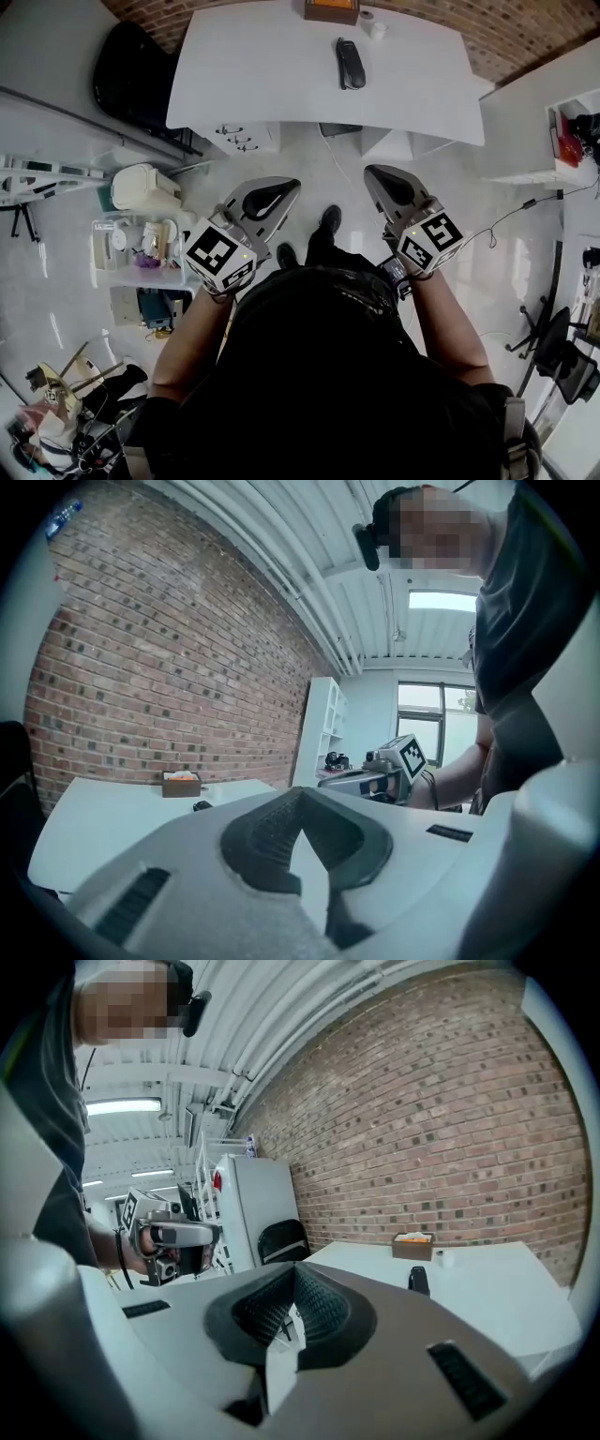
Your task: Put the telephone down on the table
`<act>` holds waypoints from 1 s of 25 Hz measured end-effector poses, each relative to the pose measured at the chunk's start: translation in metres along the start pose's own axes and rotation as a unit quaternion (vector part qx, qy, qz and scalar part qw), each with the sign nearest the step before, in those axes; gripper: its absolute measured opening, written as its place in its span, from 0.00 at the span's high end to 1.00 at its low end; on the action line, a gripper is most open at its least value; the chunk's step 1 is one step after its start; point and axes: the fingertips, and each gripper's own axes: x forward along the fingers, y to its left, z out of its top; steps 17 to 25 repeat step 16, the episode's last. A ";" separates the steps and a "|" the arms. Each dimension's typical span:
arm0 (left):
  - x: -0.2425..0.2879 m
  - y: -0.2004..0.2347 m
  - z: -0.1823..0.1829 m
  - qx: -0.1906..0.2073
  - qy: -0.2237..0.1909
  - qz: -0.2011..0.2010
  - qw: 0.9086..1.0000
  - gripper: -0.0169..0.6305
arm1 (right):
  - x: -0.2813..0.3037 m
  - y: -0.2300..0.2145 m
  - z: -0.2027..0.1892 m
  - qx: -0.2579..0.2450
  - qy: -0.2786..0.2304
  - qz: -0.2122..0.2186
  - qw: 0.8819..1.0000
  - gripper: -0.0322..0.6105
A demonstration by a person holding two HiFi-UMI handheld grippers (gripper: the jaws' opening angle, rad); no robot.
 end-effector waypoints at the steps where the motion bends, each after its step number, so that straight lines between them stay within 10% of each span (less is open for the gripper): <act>1: -0.008 -0.006 0.000 0.003 -0.002 -0.003 1.000 0.96 | -0.004 0.009 -0.001 -0.001 -0.001 -0.003 1.000 0.93; 25: -0.056 -0.038 0.004 0.015 -0.024 -0.026 0.999 0.96 | -0.032 0.068 -0.002 -0.010 -0.015 -0.034 0.999 0.93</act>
